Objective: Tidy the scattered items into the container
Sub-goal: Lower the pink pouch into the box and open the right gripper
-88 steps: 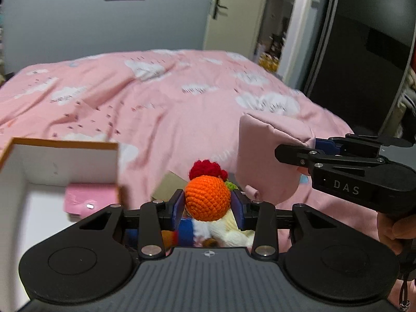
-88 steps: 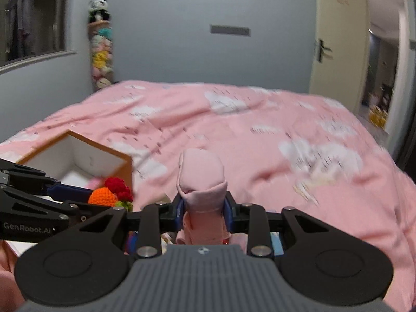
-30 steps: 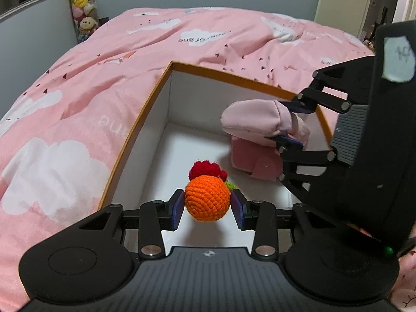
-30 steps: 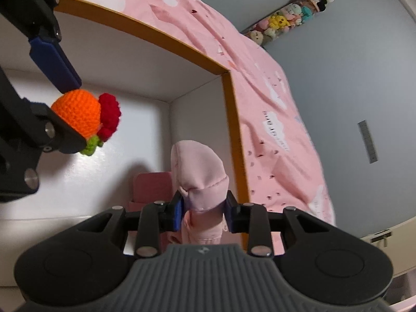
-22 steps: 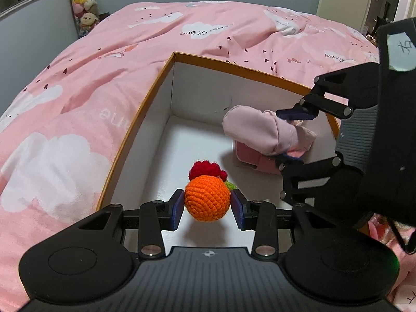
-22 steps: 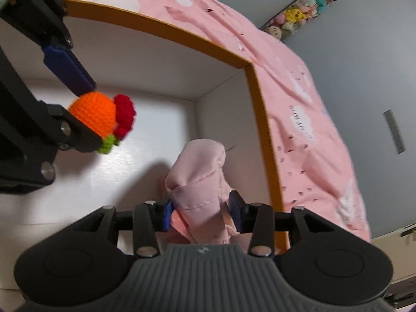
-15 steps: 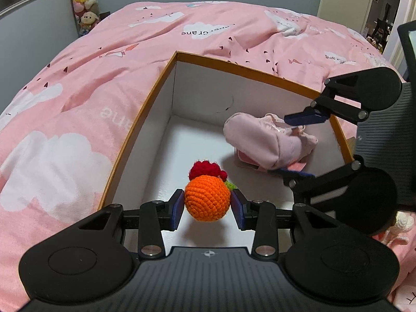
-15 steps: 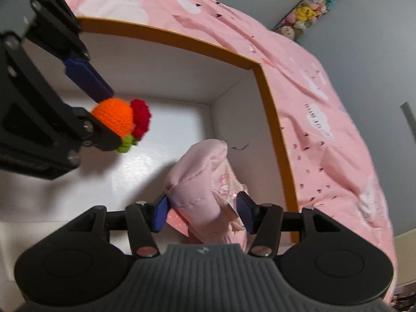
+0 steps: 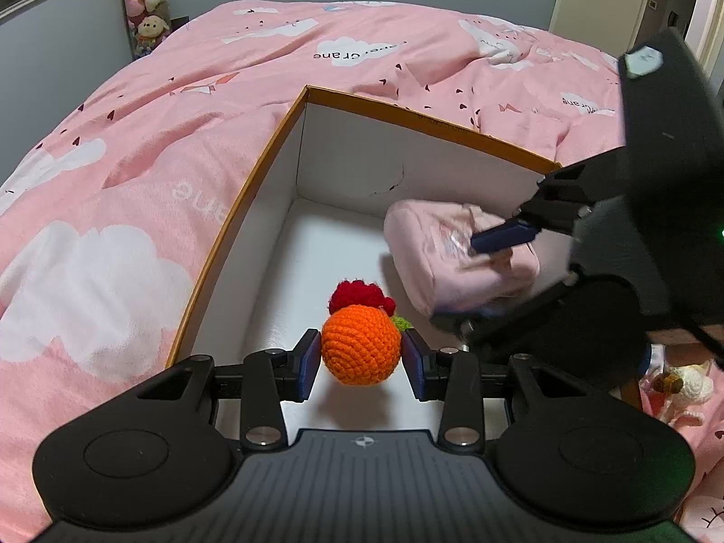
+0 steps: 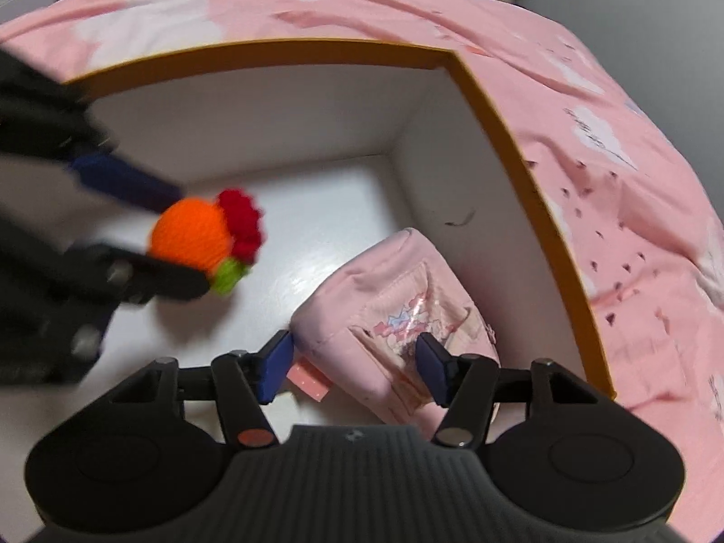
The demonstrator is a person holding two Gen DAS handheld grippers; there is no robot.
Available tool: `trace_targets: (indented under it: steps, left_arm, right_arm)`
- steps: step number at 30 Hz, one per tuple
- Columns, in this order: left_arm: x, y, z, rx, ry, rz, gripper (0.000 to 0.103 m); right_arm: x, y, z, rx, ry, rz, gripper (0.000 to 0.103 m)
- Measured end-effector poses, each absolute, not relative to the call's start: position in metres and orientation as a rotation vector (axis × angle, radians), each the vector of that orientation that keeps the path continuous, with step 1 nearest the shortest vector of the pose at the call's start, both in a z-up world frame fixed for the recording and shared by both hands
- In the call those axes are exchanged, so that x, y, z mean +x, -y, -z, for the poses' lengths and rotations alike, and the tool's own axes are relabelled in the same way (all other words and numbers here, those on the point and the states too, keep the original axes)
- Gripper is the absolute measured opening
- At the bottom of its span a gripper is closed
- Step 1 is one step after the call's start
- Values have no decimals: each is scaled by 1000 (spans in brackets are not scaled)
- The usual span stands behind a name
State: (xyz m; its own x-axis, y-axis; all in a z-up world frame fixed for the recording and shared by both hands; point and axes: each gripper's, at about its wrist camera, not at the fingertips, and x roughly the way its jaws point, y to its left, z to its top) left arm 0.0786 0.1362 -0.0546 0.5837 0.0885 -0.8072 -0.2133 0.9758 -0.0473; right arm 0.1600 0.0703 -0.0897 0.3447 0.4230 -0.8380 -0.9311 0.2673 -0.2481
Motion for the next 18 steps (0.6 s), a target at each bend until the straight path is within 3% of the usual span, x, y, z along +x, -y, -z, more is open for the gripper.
trace_targets:
  steps: [10, 15, 18]
  left_arm:
    - [80, -138, 55, -166, -947, -169, 45]
    - [79, -140, 56, -180, -947, -164, 45]
    - [79, -140, 56, -181, -947, -163, 45]
  right_arm:
    - [169, -81, 97, -798, -667, -1000, 69]
    - [179, -70, 82, -785, -704, -1073, 69]
    - [182, -66, 75, -820, -749, -1132, 62]
